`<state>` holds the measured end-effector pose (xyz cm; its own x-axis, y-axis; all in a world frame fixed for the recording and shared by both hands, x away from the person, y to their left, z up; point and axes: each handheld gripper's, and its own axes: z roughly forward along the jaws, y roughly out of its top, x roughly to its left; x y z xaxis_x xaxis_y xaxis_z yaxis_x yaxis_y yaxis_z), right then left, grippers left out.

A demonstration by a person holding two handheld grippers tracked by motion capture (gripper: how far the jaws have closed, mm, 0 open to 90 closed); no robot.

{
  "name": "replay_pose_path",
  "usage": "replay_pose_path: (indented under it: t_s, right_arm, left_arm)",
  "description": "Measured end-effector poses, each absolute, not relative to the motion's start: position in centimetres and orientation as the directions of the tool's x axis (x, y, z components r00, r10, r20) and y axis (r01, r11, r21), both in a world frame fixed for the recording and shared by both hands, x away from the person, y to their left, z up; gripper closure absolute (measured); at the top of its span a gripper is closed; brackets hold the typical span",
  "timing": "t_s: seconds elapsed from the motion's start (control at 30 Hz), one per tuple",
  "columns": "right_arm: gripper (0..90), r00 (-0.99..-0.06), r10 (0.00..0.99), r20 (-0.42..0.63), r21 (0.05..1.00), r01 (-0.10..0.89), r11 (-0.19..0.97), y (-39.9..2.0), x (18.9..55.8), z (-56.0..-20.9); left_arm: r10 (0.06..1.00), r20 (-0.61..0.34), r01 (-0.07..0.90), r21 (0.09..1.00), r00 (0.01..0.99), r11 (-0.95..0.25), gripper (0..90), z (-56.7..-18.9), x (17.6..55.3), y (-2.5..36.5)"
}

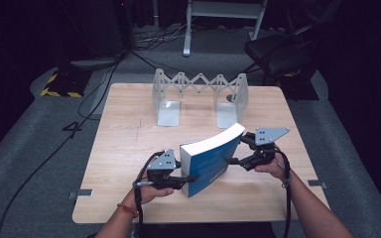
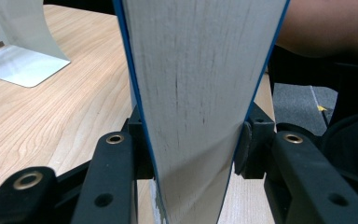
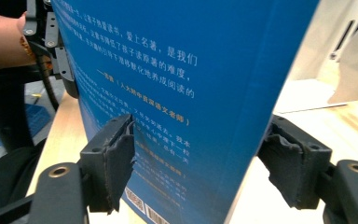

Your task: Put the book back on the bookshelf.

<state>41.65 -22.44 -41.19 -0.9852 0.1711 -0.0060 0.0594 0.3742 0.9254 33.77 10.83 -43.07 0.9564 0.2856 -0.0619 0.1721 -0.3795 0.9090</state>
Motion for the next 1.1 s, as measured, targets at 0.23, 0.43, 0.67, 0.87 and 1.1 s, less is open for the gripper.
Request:
replay_pose_path:
  t_s: [0.23,0.43,0.67,0.87,1.1]
  right_arm:
    - [42.2,-0.99,0.138,-0.003,0.923,0.05,0.381,-23.0,41.9,-41.1]
    - [51.5,-0.996,0.09,-0.021,0.913,0.018,0.407,-23.8,40.7,-40.7]
    - [59.7,-0.999,0.026,-0.038,0.903,-0.023,0.43,-24.8,38.6,-40.4]
    - [60.3,-0.998,0.04,-0.052,0.902,-0.03,0.431,-25.0,37.4,-40.4]
    - [59.5,-0.997,0.064,-0.045,0.911,-0.015,0.412,-24.8,37.1,-40.6]
  left_arm:
    - [0.353,-0.012,0.166,0.898,0.936,-0.408,50.6,-43.1,33.4,11.7]
    - [0.39,0.027,0.156,0.89,0.92,-0.429,47.0,-42.8,32.7,12.2]
    - [0.432,0.069,0.148,0.881,0.899,-0.449,45.0,-42.5,32.5,12.4]
    - [0.433,0.059,0.153,0.885,0.899,-0.439,41.9,-42.6,33.4,12.0]
    - [0.439,0.073,0.143,0.887,0.896,-0.44,38.7,-42.6,33.9,11.5]
